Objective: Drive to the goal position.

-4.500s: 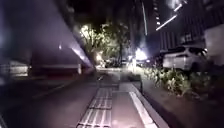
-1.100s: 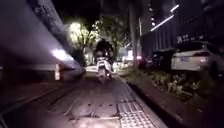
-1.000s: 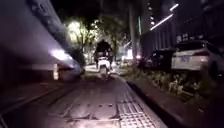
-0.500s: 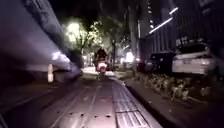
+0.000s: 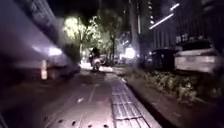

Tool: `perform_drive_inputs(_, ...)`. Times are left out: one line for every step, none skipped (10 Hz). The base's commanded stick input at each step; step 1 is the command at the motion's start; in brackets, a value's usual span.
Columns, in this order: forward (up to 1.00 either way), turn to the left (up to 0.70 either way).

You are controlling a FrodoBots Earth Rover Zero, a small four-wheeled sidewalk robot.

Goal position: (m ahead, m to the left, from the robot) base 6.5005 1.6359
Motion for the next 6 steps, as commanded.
perform_drive_inputs(0.45,0.0)
perform_drive_inputs(0.45,0.07)
perform_drive_inputs(0.45,0.19)
perform_drive_inputs(0.45,0.27)
perform_drive_inputs(0.45,0.27)
perform_drive_inputs(0.45,0.14)
